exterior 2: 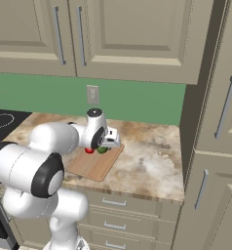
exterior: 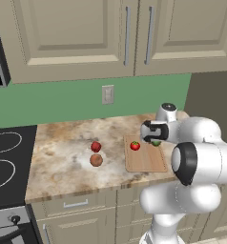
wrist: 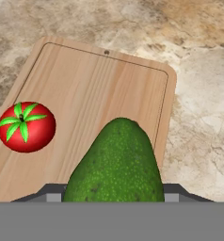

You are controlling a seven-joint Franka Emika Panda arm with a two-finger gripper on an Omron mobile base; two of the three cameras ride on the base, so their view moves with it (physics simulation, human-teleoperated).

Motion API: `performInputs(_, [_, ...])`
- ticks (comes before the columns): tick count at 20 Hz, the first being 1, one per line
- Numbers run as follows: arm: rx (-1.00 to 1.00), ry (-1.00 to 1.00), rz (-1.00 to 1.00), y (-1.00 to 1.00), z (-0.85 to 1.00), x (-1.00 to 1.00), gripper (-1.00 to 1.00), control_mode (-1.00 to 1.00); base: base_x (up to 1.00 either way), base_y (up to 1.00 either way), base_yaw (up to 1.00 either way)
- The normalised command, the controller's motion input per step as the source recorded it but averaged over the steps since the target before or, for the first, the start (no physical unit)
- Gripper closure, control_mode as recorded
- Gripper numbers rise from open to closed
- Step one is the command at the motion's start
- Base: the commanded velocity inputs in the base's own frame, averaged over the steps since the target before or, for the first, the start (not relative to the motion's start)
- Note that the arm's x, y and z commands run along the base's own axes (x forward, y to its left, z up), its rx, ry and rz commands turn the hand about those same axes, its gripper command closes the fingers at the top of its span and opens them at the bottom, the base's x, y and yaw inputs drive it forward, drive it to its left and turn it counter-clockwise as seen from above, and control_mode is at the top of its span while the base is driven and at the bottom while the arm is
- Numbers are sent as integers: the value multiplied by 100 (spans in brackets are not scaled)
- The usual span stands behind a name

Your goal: Place the avocado, onion, tomato, and bell pepper on the cutting board.

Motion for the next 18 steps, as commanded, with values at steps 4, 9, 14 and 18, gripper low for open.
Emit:
performInputs(4, [0,0,0,0,-21,8,100,-100,0,0,0])
performInputs(9, [0,2,0,0,-20,15,100,-100,0,0,0])
performInputs(14, [0,1,0,0,-16,12,100,-100,0,0,0])
performInputs(18, [0,0,0,0,-15,10,100,-100,0,0,0])
